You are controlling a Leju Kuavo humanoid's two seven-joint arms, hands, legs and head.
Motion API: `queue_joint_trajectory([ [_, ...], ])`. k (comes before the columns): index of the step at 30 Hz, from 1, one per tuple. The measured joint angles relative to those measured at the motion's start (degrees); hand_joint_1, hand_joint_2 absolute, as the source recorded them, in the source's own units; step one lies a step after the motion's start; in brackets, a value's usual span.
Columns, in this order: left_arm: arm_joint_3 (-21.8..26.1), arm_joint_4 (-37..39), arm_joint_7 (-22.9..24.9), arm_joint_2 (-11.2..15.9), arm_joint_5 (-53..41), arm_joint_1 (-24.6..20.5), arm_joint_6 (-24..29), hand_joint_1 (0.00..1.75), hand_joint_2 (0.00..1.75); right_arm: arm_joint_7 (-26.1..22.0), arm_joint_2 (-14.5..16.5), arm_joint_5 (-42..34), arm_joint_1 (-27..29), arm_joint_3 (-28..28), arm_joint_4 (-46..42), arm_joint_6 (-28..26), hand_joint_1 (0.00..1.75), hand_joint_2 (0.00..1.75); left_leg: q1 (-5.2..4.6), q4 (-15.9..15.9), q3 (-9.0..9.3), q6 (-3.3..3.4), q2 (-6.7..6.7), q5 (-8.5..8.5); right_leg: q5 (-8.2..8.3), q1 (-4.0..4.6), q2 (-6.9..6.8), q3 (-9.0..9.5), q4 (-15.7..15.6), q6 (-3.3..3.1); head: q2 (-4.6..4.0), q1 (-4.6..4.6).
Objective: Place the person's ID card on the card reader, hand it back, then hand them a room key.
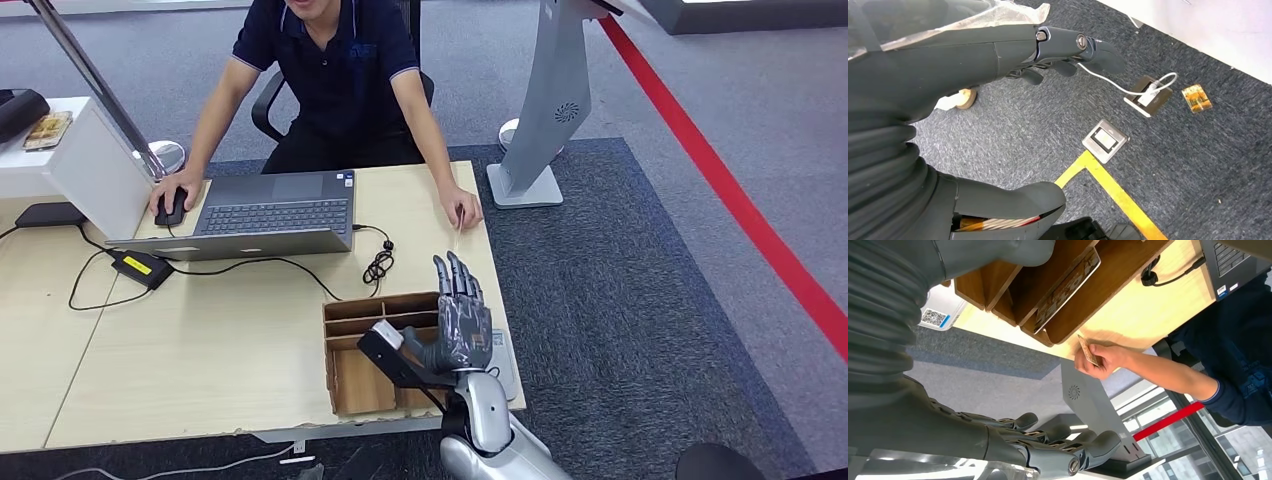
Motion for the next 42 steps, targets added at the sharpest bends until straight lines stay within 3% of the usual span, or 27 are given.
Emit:
queue_joint_trajectory([
  [20, 0.0, 0.0, -0.1, 0.0, 0.0, -0.3, 0.0, 0.0, 1.75, -0.4, 0.4, -1.5, -0.8, 0.0, 1.9, -0.2, 0.0, 1.75, 0.0, 0.0, 0.0, 0.0, 0.0, 0.0, 0.0, 0.0, 0.0, 0.0, 0.0, 0.0, 0.0, -0.01],
  [30, 0.0, 0.0, -0.2, 0.0, -0.1, -0.3, 0.0, 0.0, 1.75, -0.5, 0.5, -1.6, -0.9, 0.0, 2.5, -0.3, 0.06, 1.75, 0.0, 0.0, 0.0, 0.0, 0.0, 0.0, 0.0, 0.0, 0.0, 0.0, 0.0, 0.0, 0.0, -0.01],
  [34, 0.0, 0.0, -0.2, 0.0, -0.1, -0.4, 0.0, 0.0, 1.75, -0.5, 0.5, -1.6, -0.9, 0.0, 2.7, -0.3, 0.16, 1.75, 0.0, 0.0, 0.0, 0.0, 0.0, 0.0, 0.0, 0.0, 0.0, 0.0, 0.0, 0.0, 0.0, 0.0],
  [42, 0.0, 0.0, -0.2, 0.0, -0.1, -0.4, 0.0, 0.0, 1.75, -0.5, 0.5, -1.6, -0.9, 0.0, 2.7, -0.3, 0.16, 1.75, 0.0, 0.0, 0.0, 0.0, 0.0, 0.0, 0.0, 0.0, 0.0, 0.0, 0.0, 0.0, 0.0, 0.01],
])
